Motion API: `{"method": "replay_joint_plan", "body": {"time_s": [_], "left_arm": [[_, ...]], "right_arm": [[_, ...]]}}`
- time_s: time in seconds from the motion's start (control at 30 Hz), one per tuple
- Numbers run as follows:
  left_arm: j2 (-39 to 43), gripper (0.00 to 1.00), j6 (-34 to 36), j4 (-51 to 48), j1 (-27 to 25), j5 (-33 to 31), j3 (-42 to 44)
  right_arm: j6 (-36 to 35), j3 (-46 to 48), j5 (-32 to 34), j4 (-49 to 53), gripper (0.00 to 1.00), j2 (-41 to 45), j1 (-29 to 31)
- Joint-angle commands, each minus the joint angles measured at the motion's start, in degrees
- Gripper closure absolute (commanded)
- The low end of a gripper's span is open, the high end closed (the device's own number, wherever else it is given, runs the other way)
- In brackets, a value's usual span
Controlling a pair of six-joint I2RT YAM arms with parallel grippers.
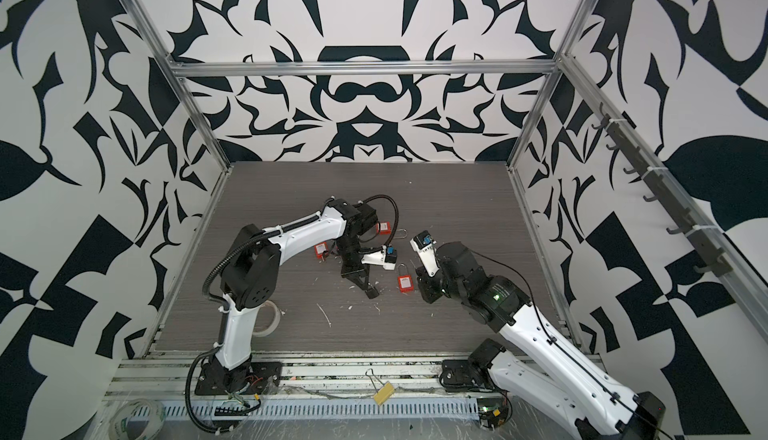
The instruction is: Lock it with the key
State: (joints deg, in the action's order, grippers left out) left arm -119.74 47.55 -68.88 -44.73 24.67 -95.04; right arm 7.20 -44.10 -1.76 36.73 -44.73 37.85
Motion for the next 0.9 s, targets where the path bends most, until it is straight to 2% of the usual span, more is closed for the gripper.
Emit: {"method": "replay_joint_plan", "body": {"time_s": [0.0, 0.4, 0.73, 0.87], "left_arm": [[-1.2, 1.0, 0.4, -4.9, -0.6, -0.6, -2.3], [-7.2, 1.0, -1.1, -5.7, -1.9, -1.5, -6.9], [-10.6, 1.0, -3.3, -4.8, -2.6, -6.3, -11.4], [-11.6, 0.95, -3.5, -4.9, -2.8, -7.5, -13.4]], "right_arm": [[2.3, -0.7, 1.1, -1.0, 1.0, -0.5, -0.1], [5.2, 1.0, 0.7, -1.5, 1.0, -1.2, -0.1], [6.1, 2.1, 1.1, -2.0, 1.0, -0.9, -0.1], [6.2, 2.0, 0.8, -2.0, 1.0, -1.0, -0.1]]}}
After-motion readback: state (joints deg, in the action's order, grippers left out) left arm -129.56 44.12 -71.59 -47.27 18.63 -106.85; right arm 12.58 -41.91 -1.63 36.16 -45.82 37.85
